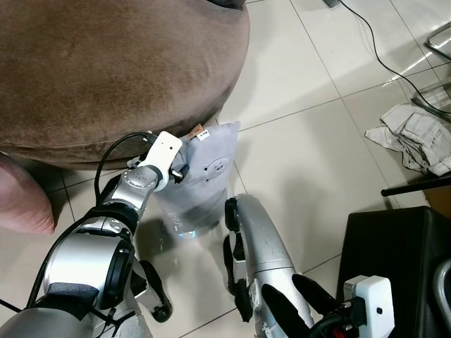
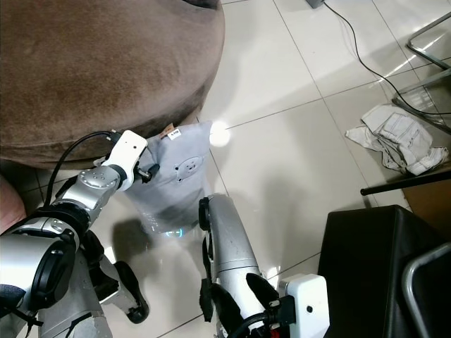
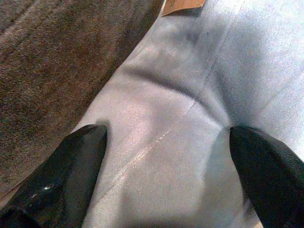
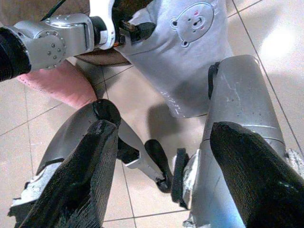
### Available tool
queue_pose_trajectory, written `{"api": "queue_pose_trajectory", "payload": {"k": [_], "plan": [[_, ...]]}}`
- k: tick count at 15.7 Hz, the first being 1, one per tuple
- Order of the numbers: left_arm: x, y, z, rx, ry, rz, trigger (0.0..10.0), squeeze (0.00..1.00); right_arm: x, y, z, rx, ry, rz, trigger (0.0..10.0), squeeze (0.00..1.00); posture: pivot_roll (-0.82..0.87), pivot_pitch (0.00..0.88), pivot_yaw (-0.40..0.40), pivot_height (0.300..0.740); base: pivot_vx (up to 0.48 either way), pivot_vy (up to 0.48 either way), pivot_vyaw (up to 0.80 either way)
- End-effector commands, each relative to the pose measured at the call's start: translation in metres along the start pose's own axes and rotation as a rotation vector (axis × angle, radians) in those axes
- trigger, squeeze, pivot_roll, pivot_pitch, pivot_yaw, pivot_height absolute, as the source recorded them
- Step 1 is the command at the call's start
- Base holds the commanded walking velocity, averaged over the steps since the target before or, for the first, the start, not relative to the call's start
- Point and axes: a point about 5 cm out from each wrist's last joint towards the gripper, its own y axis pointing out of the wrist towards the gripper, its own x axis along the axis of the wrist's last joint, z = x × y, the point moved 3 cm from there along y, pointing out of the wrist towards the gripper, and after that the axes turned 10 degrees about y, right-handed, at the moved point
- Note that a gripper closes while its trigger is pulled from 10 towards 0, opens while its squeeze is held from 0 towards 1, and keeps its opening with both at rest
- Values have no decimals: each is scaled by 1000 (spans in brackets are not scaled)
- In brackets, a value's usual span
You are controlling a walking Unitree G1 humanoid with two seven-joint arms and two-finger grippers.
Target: Move the pillow to the sofa from floor
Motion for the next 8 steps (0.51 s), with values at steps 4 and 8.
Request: {"api": "queue_pose_trajectory", "payload": {"k": [4,8], "plan": [[-22,-1,-20,-44,-3,62,0,0,-9,-4,-5,-40,8,43,10000,173,-460,503,-154,548,0,0,0],[-23,-1,-21,-53,36,66,0,0,-10,-4,-4,-42,12,44,10000,173,-460,508,-154,548,0,0,0]]}}
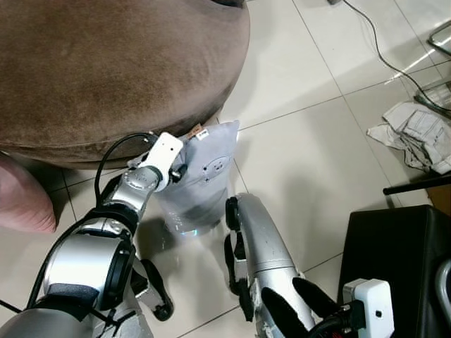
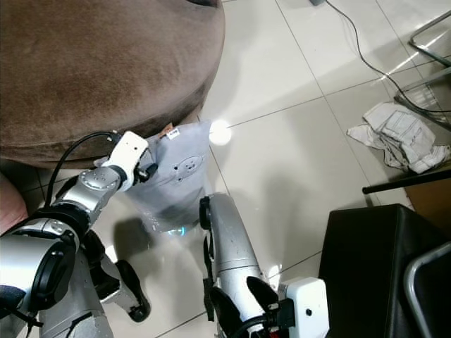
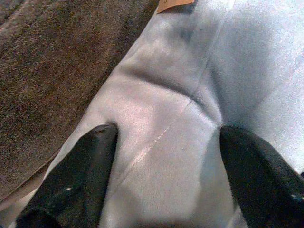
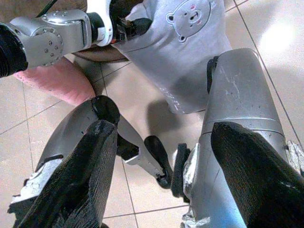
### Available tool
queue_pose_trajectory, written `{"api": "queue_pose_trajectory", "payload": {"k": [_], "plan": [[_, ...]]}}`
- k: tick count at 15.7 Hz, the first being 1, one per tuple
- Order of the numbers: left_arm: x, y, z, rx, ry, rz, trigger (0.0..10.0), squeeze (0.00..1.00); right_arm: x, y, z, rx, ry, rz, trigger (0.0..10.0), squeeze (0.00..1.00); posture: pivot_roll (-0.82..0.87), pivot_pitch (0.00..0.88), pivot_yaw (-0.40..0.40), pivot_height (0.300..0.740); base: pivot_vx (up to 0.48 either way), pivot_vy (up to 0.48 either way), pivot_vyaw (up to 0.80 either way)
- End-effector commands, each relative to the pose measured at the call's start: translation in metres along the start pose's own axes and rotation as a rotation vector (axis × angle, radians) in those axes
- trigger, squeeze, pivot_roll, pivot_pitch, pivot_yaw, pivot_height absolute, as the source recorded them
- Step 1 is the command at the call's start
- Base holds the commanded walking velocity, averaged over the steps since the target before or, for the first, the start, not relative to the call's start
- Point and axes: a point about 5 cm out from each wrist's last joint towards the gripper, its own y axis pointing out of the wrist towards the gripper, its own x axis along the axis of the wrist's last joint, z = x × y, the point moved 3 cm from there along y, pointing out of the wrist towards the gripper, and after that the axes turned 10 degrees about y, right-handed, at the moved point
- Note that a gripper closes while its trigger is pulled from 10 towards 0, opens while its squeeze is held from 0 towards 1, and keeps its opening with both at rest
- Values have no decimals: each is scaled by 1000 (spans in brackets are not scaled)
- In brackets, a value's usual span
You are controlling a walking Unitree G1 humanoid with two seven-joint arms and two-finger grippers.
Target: Move the pillow to the sofa from floor
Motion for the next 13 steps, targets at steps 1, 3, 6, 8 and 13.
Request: {"api": "queue_pose_trajectory", "payload": {"k": [1,3,6,8,13], "plan": [[-21,-1,-22,-65,3,63,0,0,-8,-3,-4,-28,11,35,10000,173,-460,509,-155,548,0,0,0],[-20,-1,-23,-67,-12,62,0,0,-8,-3,-4,-31,13,35,10000,173,-461,509,-155,548,0,0,0],[-21,0,-23,-69,-62,66,0,0,-9,-2,-5,-35,14,33,10000,173,-457,510,-154,548,0,0,0],[-21,-1,-22,-61,-70,65,0,0,-9,-2,-7,-41,15,33,10000,173,-456,511,-154,548,0,0,0],[9,2,-3,16,-261,-67,0,0,-16,8,-18,-60,10,29,10000,173,-395,470,-110,548,0,0,0]]}}
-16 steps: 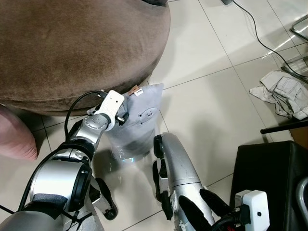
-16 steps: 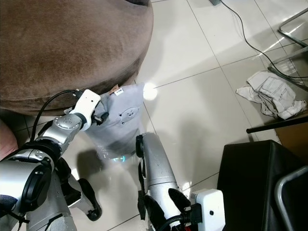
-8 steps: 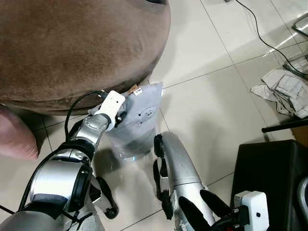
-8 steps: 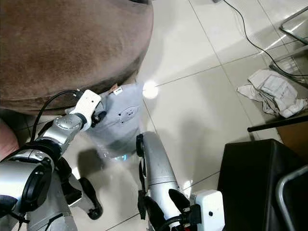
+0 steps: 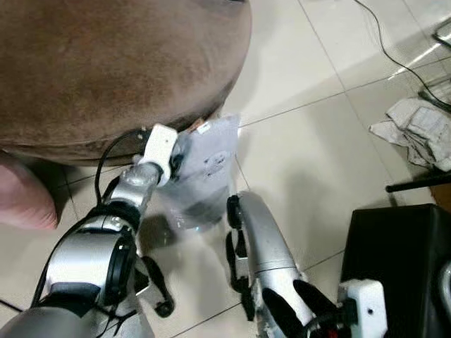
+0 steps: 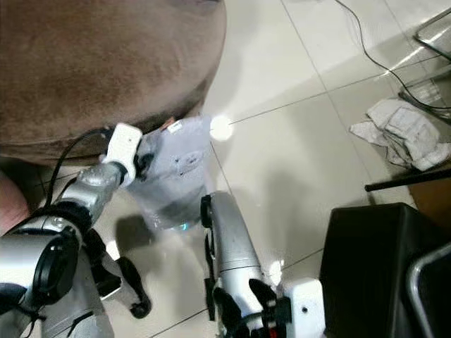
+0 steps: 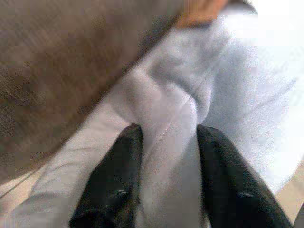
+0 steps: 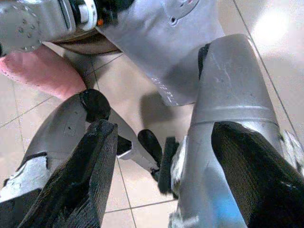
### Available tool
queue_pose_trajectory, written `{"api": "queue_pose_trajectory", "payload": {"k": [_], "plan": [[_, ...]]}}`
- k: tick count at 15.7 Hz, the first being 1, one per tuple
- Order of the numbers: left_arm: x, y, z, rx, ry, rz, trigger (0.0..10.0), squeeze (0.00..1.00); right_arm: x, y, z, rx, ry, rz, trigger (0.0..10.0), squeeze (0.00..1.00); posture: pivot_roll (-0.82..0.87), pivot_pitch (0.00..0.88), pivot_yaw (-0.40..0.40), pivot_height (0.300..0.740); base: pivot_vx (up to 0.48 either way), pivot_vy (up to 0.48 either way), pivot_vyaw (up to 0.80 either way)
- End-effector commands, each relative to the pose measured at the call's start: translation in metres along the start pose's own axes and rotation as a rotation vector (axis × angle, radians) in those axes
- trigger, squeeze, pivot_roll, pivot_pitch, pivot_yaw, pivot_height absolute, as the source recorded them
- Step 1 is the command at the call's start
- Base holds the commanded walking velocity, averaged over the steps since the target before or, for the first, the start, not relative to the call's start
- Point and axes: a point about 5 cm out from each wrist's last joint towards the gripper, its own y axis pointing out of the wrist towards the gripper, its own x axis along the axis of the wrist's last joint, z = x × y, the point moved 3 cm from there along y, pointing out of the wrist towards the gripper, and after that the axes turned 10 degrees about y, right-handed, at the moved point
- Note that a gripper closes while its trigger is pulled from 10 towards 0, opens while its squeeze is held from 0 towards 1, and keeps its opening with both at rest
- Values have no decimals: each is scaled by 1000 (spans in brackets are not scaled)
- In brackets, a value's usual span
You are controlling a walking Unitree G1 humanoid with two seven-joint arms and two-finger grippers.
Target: Move the pillow to the sofa from floor
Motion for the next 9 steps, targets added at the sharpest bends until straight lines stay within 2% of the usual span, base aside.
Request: {"api": "queue_pose_trajectory", "payload": {"k": [1,4,7,8,9], "plan": [[-4,0,-7,-19,-39,-3,0,0,-9,3,-9,-32,5,27,10000,176,-381,459,-97,548,0,0,0],[24,1,1,-23,-65,-122,0,0,-4,27,-22,-31,-14,-26,10000,180,-301,384,-28,548,0,0,0],[49,1,5,-41,-40,-207,0,0,-3,49,-32,-32,-29,-57,10000,180,-237,318,15,548,0,0,0],[62,1,8,-46,-22,-247,0,0,0,62,-35,-18,-39,-76,10000,180,-201,276,41,548,0,0,0],[65,0,9,-48,-22,-257,0,0,2,67,-37,-12,-42,-85,10000,180,-194,267,45,548,0,0,0]]}}
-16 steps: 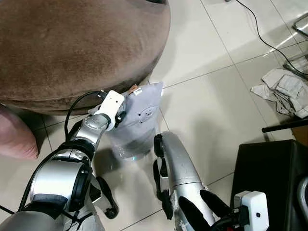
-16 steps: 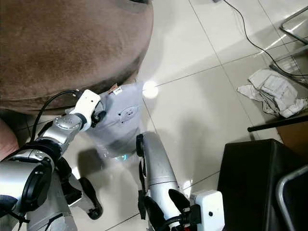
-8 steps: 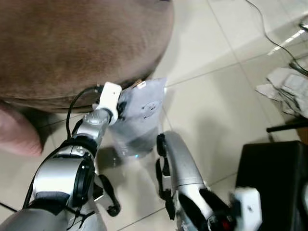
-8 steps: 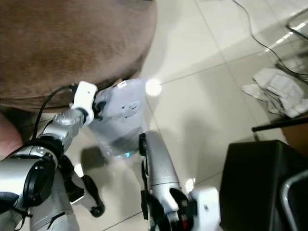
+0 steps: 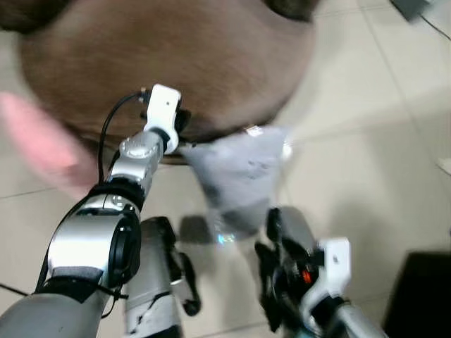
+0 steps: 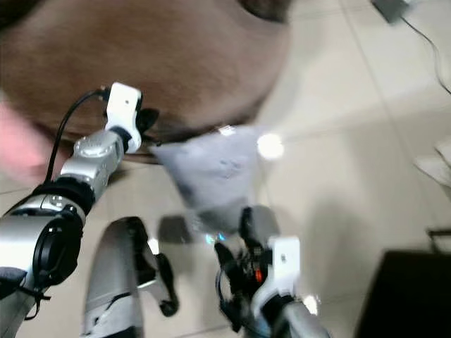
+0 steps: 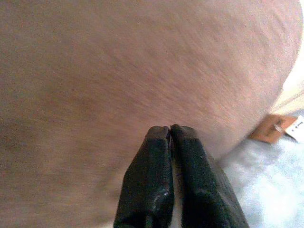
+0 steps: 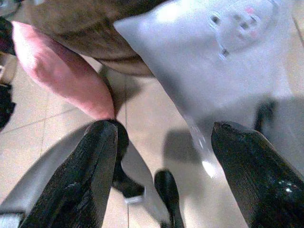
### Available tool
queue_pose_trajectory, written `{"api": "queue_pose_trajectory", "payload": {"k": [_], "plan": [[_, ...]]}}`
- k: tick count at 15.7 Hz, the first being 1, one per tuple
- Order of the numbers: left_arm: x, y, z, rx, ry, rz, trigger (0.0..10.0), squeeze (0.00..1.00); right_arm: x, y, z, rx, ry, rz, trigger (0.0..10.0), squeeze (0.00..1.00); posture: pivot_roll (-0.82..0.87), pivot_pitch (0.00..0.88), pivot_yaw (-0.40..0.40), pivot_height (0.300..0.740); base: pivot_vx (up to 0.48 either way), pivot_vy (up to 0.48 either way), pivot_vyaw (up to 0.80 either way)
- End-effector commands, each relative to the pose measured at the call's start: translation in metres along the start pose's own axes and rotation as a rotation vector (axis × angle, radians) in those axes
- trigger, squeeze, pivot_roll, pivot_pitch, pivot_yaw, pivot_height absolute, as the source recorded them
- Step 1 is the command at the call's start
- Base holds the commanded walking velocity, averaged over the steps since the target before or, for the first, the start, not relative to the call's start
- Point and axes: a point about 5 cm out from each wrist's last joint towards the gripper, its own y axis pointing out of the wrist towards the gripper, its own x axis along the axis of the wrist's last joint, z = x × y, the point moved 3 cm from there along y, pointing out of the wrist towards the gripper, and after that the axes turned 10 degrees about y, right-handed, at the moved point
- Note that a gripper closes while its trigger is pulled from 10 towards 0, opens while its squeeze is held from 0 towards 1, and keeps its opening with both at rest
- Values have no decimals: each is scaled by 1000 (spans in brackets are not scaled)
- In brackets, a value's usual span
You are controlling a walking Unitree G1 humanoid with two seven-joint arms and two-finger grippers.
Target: Move the pillow to the sofa from floor
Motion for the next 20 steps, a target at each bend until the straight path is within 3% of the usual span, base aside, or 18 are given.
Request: {"api": "queue_pose_trajectory", "payload": {"k": [1,2,3,4,9,12,18,20], "plan": [[-8,-1,-9,-64,37,36,0,0,-9,7,-10,-20,-7,22,10000,180,-154,222,73,548,0,0,0],[-11,-1,-12,-83,60,53,0,0,-8,10,-11,-18,-10,16,10000,176,-145,221,76,548,0,0,0],[-20,-3,-17,-103,91,88,8235,0,-7,14,-13,-18,-12,7,10000,176,-133,215,76,548,0,0,0],[-32,-6,-19,-126,97,131,10000,1000,-8,17,-14,-17,-14,6,10000,176,-132,217,78,548,0,0,0],[-62,-21,-32,-322,139,266,10000,1000,-11,19,-20,-26,-23,-6,10000,176,-138,218,90,548,0,0,0],[-71,-25,-24,-291,182,306,10000,1000,-9,19,-20,-23,-26,-18,10000,176,-144,229,85,548,0,0,0],[-83,-39,20,-134,273,404,10000,1000,-11,3,-18,-30,-24,-6,10000,176,-175,277,60,548,0,0,0],[-81,-37,18,-127,280,395,10000,1000,-13,-6,-16,-34,-24,10,10000,180,-198,307,46,548,0,0,0]]}}
